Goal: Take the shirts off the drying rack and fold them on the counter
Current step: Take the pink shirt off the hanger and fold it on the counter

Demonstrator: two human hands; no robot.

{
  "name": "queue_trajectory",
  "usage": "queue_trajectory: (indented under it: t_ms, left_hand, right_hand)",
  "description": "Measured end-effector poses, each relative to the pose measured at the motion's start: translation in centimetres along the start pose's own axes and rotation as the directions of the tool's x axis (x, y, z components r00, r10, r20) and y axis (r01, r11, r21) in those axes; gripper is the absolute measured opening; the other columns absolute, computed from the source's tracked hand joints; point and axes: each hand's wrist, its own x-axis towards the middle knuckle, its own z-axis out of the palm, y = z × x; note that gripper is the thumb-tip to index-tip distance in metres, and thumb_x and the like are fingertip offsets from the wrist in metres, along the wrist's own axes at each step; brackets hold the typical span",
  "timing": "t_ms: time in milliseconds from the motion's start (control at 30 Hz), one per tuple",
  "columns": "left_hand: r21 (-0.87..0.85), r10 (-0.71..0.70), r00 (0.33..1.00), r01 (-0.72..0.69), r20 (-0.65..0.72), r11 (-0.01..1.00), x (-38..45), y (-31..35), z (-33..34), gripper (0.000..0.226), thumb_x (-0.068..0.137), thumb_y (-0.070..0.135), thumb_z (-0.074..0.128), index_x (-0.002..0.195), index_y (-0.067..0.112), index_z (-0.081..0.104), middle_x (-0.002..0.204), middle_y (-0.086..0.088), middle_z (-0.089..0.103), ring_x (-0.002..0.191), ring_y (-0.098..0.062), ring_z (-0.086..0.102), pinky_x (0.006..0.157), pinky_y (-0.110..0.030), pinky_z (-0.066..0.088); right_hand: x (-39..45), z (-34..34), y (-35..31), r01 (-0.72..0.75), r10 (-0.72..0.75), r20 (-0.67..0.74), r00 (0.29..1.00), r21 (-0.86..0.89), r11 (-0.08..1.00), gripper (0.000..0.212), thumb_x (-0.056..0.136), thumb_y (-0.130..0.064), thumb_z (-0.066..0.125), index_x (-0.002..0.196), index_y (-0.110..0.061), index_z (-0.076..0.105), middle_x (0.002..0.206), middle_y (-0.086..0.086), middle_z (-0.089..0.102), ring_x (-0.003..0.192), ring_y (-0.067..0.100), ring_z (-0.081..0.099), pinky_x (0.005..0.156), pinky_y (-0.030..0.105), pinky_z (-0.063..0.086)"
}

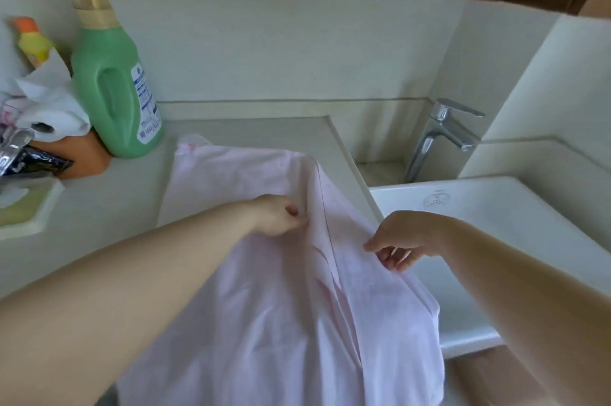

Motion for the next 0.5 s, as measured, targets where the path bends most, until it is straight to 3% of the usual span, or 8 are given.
queue_trajectory:
  t_ms: [67, 133, 200, 267, 333, 400, 467, 500]
  left_hand:
    - [0.154, 0.036, 0.998, -0.044, 0.056, 0.987, -0.6, -0.4, 1.3, 0.044, 0.087, 0.047, 0.054, 0.122, 0.020, 0.057, 0.126, -0.001, 0.057, 0.112, -0.024, 0.055, 0.095, -0.031, 0.045]
    - [0.258, 0.047, 0.996, -0.064, 0.071, 0.964, -1.4, -0.9, 2.5, 0.062, 0.082, 0.048, 0.059, 0.137, 0.022, 0.045, 0.138, -0.002, 0.045, 0.122, -0.026, 0.048, 0.102, -0.035, 0.041]
    - [0.255, 0.052, 0.996, -0.070, 0.075, 0.964, -2.2, -1.2, 3.2, 0.073, 0.081, 0.046, 0.061, 0.145, 0.020, 0.034, 0.144, -0.002, 0.037, 0.129, -0.026, 0.042, 0.107, -0.034, 0.037]
    - [0.168, 0.062, 0.997, -0.068, 0.036, 0.983, -3.1, -1.3, 3.4, 0.070, 0.085, 0.034, 0.061, 0.147, 0.017, 0.032, 0.147, -0.003, 0.036, 0.132, -0.024, 0.040, 0.108, -0.030, 0.035]
    - [-0.023, 0.081, 0.995, -0.083, -0.057, 0.996, -4.3, -1.0, 3.2, 0.065, 0.086, 0.016, 0.058, 0.146, 0.017, 0.033, 0.146, -0.003, 0.039, 0.131, -0.021, 0.042, 0.105, -0.027, 0.037]
    - [-0.355, 0.062, 0.987, -0.112, -0.149, 0.928, -5.6, 0.3, 2.2, 0.056, 0.086, 0.013, 0.059, 0.139, 0.019, 0.043, 0.133, -0.003, 0.051, 0.120, -0.018, 0.050, 0.096, -0.026, 0.041]
    - [-0.754, 0.077, 0.995, -0.093, -0.056, 0.651, -7.6, 2.1, 0.5, 0.036, 0.088, 0.033, 0.062, 0.122, 0.021, 0.056, 0.109, -0.003, 0.062, 0.097, -0.017, 0.059, 0.088, -0.030, 0.044]
    - [-0.855, 0.136, 0.991, -0.055, 0.018, 0.515, -8.5, 2.8, -0.2, 0.037, 0.086, 0.046, 0.061, 0.114, 0.022, 0.060, 0.100, -0.004, 0.065, 0.089, -0.018, 0.061, 0.086, -0.032, 0.045]
  right_hand:
    - [-0.7, 1.3, 1.0, 0.001, -0.002, -0.021, 1.000, -0.032, 0.999, 0.024, 0.080, -0.024, 0.075, 0.084, -0.004, 0.063, 0.069, 0.008, 0.060, 0.060, 0.020, 0.058, 0.064, 0.027, 0.054]
    - [-1.2, 2.5, 1.8, -0.012, -0.003, -0.102, 0.995, -0.151, 0.989, 0.030, 0.078, -0.029, 0.076, 0.078, -0.008, 0.055, 0.064, 0.007, 0.052, 0.057, 0.019, 0.049, 0.060, 0.025, 0.046]
    - [-1.9, 3.3, 2.2, -0.056, 0.020, -0.160, 0.987, -0.228, 0.972, 0.030, 0.081, -0.028, 0.072, 0.076, -0.010, 0.048, 0.066, 0.007, 0.048, 0.059, 0.020, 0.047, 0.057, 0.024, 0.042]
    - [-2.6, 3.7, 2.5, -0.056, 0.022, -0.178, 0.984, -0.187, 0.981, 0.019, 0.084, -0.017, 0.065, 0.077, -0.008, 0.049, 0.070, 0.007, 0.048, 0.060, 0.021, 0.048, 0.053, 0.023, 0.041]
    - [-3.6, 3.4, 2.3, 0.008, 0.002, -0.164, 0.986, 0.061, 0.998, 0.008, 0.086, -0.008, 0.059, 0.080, -0.004, 0.054, 0.069, 0.009, 0.051, 0.053, 0.019, 0.049, 0.047, 0.022, 0.041]
    - [-4.9, 2.6, 0.6, 0.111, -0.081, -0.083, 0.993, 0.468, 0.877, 0.008, 0.092, -0.009, 0.058, 0.094, -0.002, 0.059, 0.078, 0.012, 0.056, 0.055, 0.017, 0.054, 0.049, 0.023, 0.047]
    - [-6.1, 1.9, -2.3, 0.227, -0.228, -0.096, 0.969, 0.709, 0.668, 0.008, 0.094, -0.012, 0.057, 0.096, -0.005, 0.059, 0.083, 0.011, 0.056, 0.061, 0.017, 0.055, 0.054, 0.024, 0.050]
    - [-6.8, 1.9, -3.9, 0.280, -0.301, -0.115, 0.947, 0.757, 0.590, 0.008, 0.095, -0.010, 0.054, 0.095, -0.005, 0.059, 0.084, 0.010, 0.056, 0.062, 0.017, 0.056, 0.055, 0.023, 0.053]
